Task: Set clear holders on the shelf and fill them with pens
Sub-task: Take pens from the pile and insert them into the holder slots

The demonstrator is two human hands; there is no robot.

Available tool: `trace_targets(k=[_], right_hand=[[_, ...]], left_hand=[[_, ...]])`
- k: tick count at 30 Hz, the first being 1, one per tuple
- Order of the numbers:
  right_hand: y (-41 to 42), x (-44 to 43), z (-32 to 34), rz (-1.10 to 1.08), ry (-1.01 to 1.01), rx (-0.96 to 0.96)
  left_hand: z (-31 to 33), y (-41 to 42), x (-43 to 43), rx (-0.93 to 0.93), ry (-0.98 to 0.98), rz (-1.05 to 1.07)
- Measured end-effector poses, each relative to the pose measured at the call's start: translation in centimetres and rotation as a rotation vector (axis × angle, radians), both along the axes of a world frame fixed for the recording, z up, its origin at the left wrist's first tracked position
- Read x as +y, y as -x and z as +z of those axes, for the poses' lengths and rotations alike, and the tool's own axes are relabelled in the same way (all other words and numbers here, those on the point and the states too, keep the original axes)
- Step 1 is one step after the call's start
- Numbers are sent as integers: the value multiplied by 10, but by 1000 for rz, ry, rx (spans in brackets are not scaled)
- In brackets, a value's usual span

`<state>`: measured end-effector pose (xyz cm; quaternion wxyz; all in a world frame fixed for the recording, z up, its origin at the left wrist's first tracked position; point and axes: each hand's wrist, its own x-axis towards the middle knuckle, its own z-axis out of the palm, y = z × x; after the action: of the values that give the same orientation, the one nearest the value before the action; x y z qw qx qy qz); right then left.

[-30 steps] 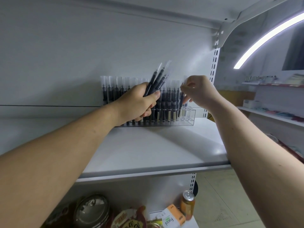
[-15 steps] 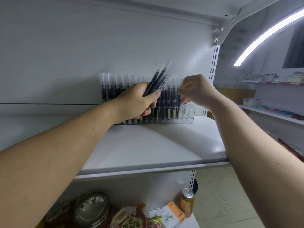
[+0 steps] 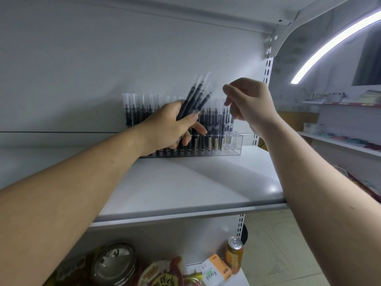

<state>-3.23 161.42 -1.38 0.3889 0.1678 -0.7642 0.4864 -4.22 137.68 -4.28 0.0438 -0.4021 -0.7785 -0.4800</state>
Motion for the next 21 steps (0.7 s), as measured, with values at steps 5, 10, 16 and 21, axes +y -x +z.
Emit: trace_targets(k=[5, 10, 16, 21], right_hand=[[-8, -8, -4, 261, -65, -313], [-3, -9, -4, 344, -25, -333], [-1, -7, -1, 375, 85, -306], [-3, -6, 5, 320, 272, -151]], left_hand=[[1, -4, 1, 7, -1, -36], [2, -1, 1, -21, -73, -53], [1, 2, 1, -54, -81, -34], [0, 6, 2, -82, -91, -18]])
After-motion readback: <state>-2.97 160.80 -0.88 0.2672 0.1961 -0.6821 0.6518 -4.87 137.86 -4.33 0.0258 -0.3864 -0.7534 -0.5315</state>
